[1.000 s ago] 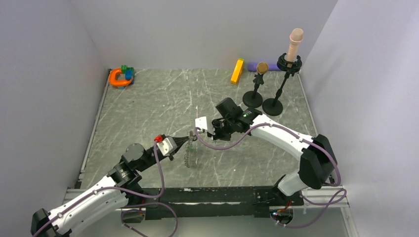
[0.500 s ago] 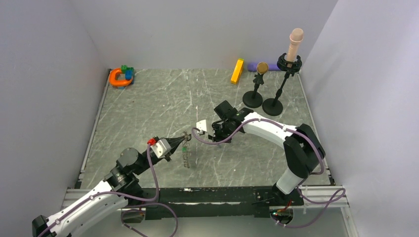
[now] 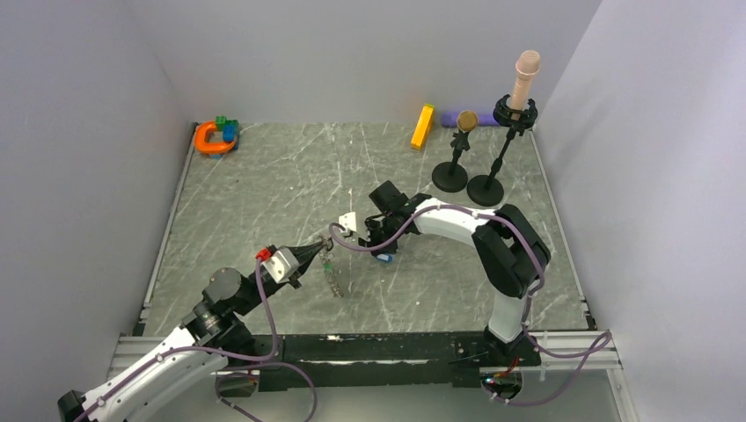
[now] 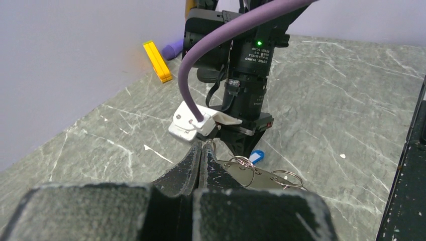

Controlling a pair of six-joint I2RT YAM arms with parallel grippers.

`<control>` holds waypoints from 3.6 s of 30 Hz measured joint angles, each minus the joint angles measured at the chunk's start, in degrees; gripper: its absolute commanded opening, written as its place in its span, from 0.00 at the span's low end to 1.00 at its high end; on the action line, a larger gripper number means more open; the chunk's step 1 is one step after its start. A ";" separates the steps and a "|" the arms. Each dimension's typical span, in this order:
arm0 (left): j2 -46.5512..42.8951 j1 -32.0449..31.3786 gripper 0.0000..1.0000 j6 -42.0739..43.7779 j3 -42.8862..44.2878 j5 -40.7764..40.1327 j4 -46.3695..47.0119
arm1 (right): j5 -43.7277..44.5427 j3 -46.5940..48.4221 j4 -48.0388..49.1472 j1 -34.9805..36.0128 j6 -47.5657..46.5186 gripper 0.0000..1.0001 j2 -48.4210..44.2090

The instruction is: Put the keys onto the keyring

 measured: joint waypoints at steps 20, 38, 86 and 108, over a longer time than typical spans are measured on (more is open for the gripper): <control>-0.74 0.00 0.00 -0.07 -0.02 -0.59 -0.04 | -1.25 -3.21 9.11 0.04 3.89 0.09 1.31; -0.61 0.00 0.00 -0.11 -0.02 -0.59 -0.04 | -0.96 -5.09 10.73 0.13 6.21 0.42 -0.61; -1.03 0.00 0.00 -4.20 -1.51 -1.88 5.42 | -23.74 23.19 -9.07 5.51 10.10 0.37 -6.95; -1.16 0.00 0.00 -4.44 -1.92 -3.34 5.57 | -27.36 22.91 -7.10 6.75 13.94 0.17 -6.93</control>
